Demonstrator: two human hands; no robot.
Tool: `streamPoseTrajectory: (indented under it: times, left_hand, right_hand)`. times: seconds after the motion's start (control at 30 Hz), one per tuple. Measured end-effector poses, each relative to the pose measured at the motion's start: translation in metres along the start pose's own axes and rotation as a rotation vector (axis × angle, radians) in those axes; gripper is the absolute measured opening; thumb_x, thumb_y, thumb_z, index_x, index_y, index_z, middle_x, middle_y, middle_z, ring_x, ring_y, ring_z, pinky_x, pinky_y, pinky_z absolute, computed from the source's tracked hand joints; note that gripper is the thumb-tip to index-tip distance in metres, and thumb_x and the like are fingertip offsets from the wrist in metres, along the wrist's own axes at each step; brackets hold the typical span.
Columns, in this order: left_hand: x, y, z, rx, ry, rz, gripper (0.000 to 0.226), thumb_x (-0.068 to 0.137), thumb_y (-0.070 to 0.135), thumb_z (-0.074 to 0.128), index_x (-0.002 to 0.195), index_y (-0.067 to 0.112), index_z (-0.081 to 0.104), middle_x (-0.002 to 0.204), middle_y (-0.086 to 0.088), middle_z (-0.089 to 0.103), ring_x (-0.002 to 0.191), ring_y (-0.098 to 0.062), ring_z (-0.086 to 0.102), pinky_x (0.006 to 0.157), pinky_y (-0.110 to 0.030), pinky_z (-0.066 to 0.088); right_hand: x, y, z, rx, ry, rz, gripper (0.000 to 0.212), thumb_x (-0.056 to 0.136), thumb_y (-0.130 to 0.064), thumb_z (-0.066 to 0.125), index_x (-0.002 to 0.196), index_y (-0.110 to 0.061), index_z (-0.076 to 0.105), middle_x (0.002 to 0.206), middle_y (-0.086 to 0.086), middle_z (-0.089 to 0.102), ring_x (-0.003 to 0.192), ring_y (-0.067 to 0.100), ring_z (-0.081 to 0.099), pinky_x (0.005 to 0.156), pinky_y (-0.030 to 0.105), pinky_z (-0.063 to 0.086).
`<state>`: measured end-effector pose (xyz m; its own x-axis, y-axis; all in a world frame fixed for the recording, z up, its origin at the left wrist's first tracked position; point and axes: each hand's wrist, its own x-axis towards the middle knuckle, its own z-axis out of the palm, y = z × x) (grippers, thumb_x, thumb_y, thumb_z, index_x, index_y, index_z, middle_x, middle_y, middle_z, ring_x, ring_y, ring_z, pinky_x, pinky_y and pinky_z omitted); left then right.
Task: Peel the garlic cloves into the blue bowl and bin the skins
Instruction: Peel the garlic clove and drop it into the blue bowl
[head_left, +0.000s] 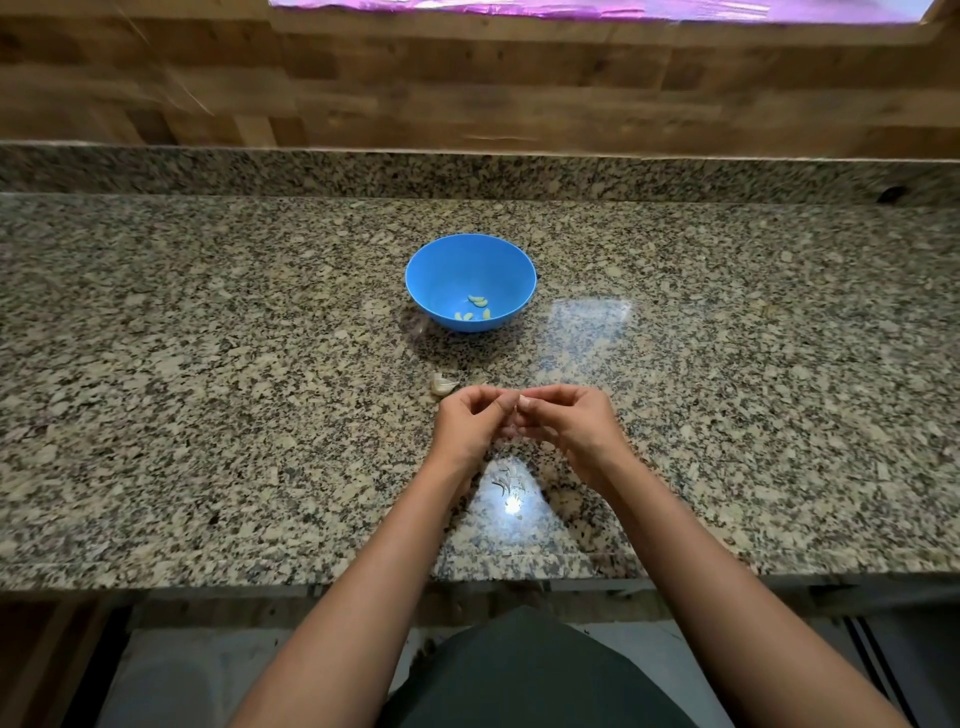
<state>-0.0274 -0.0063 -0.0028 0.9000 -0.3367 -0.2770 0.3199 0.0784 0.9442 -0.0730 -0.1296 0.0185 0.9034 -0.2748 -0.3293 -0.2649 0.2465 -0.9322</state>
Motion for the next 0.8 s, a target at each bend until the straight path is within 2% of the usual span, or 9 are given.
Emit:
streamPoseTrajectory:
  times: [0.13,0.23,0.37,0.53,0.6,0.67,0.73,0.8]
  left_hand:
    - [0.000,0.003,0.004,-0.137,0.047,-0.104,0.008,0.090,0.002,0.057,0.083,0.001,0.061,0.070,-0.008,0.061,0.055,-0.011,0.055,0.052,-0.018,0.048]
    - [0.000,0.007,0.006,-0.288,0.051,-0.216,0.010,0.090,-0.001,0.053,0.082,0.001,0.059,0.070,-0.009,0.059,0.058,-0.014,0.053,0.051,-0.018,0.046]
    - [0.002,0.009,0.005,-0.341,0.052,-0.301,0.010,0.091,0.000,0.052,0.082,0.002,0.057,0.056,-0.003,0.060,0.047,-0.008,0.052,0.044,-0.014,0.044]
    - [0.004,0.011,0.010,-0.339,0.088,-0.336,0.015,0.094,0.005,0.050,0.079,0.004,0.055,0.049,0.000,0.057,0.041,-0.006,0.050,0.042,-0.014,0.042]
    - [0.004,0.012,0.015,-0.254,0.102,-0.308,0.020,0.095,0.007,0.049,0.077,0.004,0.055,0.053,-0.001,0.054,0.041,-0.005,0.048,0.041,-0.015,0.040]
    - [0.005,0.009,0.019,-0.159,0.136,-0.265,0.021,0.097,0.010,0.047,0.078,0.006,0.054,0.059,-0.002,0.048,0.045,-0.006,0.043,0.041,-0.016,0.038]
    - [0.007,0.006,0.023,-0.124,0.180,-0.251,0.020,0.098,0.013,0.046,0.079,0.008,0.053,0.062,-0.001,0.043,0.050,-0.009,0.038,0.045,-0.019,0.037]
    - [0.008,0.005,0.026,-0.161,0.202,-0.292,0.021,0.099,0.014,0.045,0.079,0.009,0.053,0.062,-0.001,0.041,0.054,-0.010,0.037,0.050,-0.022,0.035]
  right_hand:
    - [-0.004,-0.002,0.007,-0.045,0.024,-0.067,0.003,0.080,0.005,0.065,0.081,0.003,0.066,0.071,0.014,0.068,0.061,0.020,0.066,0.058,0.025,0.056]
    - [-0.003,-0.002,0.007,0.086,0.021,-0.001,0.005,0.082,0.009,0.061,0.081,0.006,0.065,0.069,0.017,0.066,0.058,0.022,0.065,0.055,0.025,0.056]
    - [-0.002,-0.002,0.006,0.234,0.028,0.098,0.008,0.084,0.012,0.055,0.081,0.008,0.062,0.066,0.016,0.063,0.052,0.018,0.063,0.051,0.024,0.056]
    - [-0.004,0.004,0.010,0.285,0.041,0.052,0.006,0.083,0.012,0.056,0.084,0.009,0.061,0.067,0.015,0.064,0.054,0.018,0.064,0.055,0.024,0.057]
    - [-0.004,0.010,0.011,0.198,0.082,-0.032,0.005,0.082,0.009,0.060,0.084,0.006,0.063,0.072,0.015,0.066,0.061,0.020,0.065,0.062,0.027,0.058]
    - [-0.004,0.015,0.013,-0.043,0.138,-0.169,0.002,0.082,0.000,0.066,0.082,-0.001,0.065,0.075,0.012,0.066,0.068,0.020,0.064,0.068,0.031,0.057]
    - [-0.005,0.020,0.015,-0.320,0.192,-0.303,0.006,0.082,-0.007,0.069,0.078,-0.008,0.065,0.074,0.005,0.065,0.067,0.013,0.061,0.067,0.027,0.055]
    - [-0.006,0.022,0.017,-0.407,0.225,-0.358,0.008,0.082,-0.009,0.069,0.077,-0.010,0.063,0.072,0.001,0.063,0.065,0.009,0.059,0.064,0.023,0.054]
